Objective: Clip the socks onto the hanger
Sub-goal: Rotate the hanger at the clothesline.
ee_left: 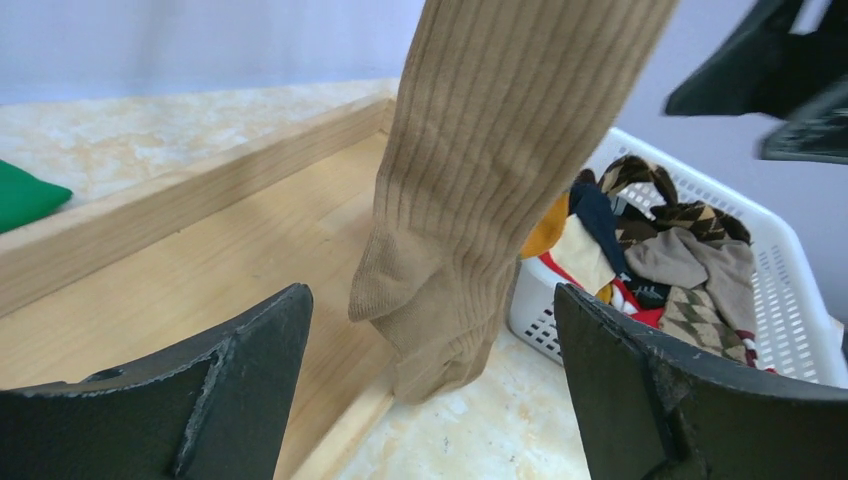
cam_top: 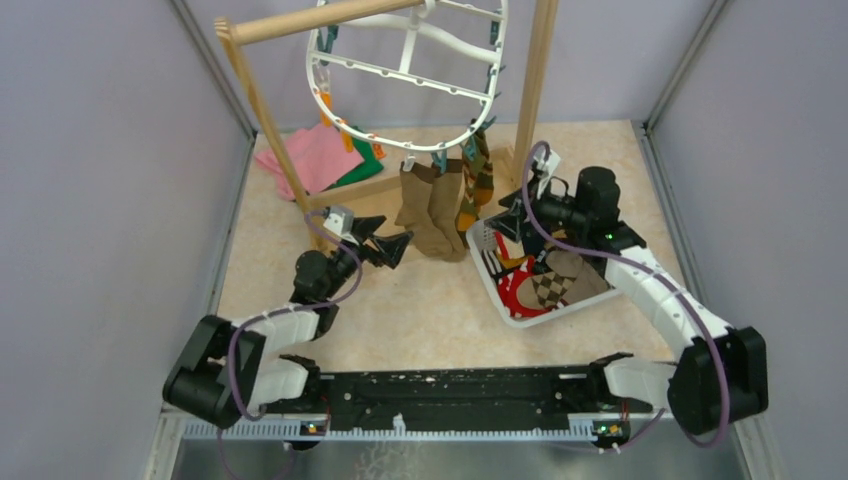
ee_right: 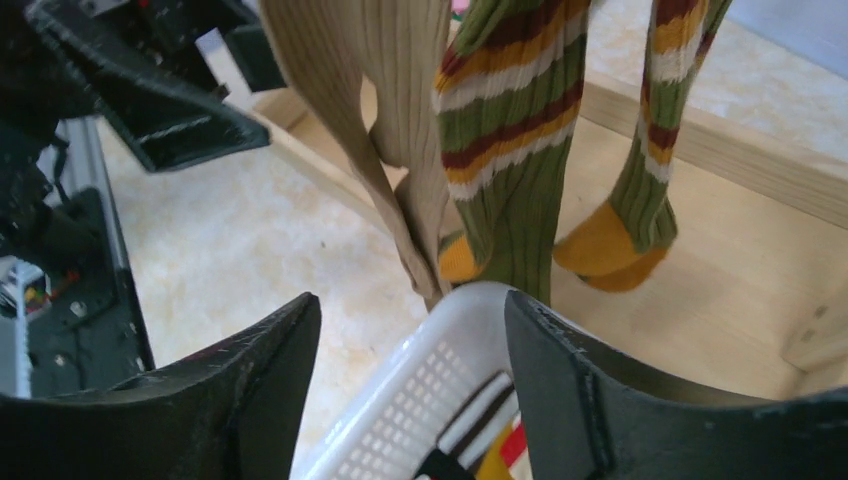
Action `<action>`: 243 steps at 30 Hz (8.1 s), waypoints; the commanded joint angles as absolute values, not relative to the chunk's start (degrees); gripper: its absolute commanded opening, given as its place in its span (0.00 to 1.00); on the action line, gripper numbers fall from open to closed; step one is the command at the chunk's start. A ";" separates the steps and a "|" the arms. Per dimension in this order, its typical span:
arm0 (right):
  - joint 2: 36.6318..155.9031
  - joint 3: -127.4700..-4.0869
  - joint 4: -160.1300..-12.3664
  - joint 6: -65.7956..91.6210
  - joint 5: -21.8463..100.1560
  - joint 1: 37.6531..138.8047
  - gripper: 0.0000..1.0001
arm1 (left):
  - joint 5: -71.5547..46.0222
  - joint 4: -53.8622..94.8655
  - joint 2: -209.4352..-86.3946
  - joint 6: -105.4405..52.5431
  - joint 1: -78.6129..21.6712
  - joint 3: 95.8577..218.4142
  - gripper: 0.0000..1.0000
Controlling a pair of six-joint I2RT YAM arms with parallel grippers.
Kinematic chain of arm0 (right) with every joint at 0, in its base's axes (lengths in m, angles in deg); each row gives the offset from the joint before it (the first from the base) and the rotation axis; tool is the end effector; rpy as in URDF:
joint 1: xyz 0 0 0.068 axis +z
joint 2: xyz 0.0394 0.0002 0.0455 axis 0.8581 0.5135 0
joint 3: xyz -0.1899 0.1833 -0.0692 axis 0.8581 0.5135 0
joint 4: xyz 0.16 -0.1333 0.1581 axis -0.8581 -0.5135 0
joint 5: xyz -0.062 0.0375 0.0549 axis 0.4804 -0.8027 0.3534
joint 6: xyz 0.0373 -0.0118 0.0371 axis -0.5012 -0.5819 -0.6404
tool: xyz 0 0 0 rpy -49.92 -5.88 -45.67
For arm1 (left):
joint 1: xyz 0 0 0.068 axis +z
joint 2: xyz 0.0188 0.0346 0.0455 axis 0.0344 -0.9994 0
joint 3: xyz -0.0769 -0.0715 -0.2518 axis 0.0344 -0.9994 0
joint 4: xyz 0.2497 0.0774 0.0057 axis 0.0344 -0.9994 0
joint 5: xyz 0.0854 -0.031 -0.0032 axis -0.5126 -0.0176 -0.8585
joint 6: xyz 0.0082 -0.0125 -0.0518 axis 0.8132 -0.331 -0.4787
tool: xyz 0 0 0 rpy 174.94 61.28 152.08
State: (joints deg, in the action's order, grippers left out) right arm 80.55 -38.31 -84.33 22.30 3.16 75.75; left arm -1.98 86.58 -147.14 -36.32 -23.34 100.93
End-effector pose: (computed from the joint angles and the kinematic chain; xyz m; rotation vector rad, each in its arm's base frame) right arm 0.2398 0.0973 0.3111 -0.8263 1.6624 0.8704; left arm 0.2144 -0.0964 0.2077 0.2845 1.4407 -0.8464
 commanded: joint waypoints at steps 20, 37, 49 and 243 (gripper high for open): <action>95.78 -45.05 -58.15 1.09 15.71 78.61 0.15 | -6.40 58.66 -106.45 -39.61 -23.31 93.67 0.98; 104.25 -63.67 -68.34 10.53 19.64 69.90 0.02 | -3.48 59.71 -108.02 -40.35 -23.26 94.20 0.98; 109.41 -72.86 -74.62 13.12 32.96 68.52 0.03 | -2.41 60.87 -108.90 -40.70 -23.31 94.24 0.98; 103.74 -57.81 -62.04 -3.57 15.33 66.41 0.35 | 3.20 113.91 -170.94 -56.72 -35.78 141.22 0.12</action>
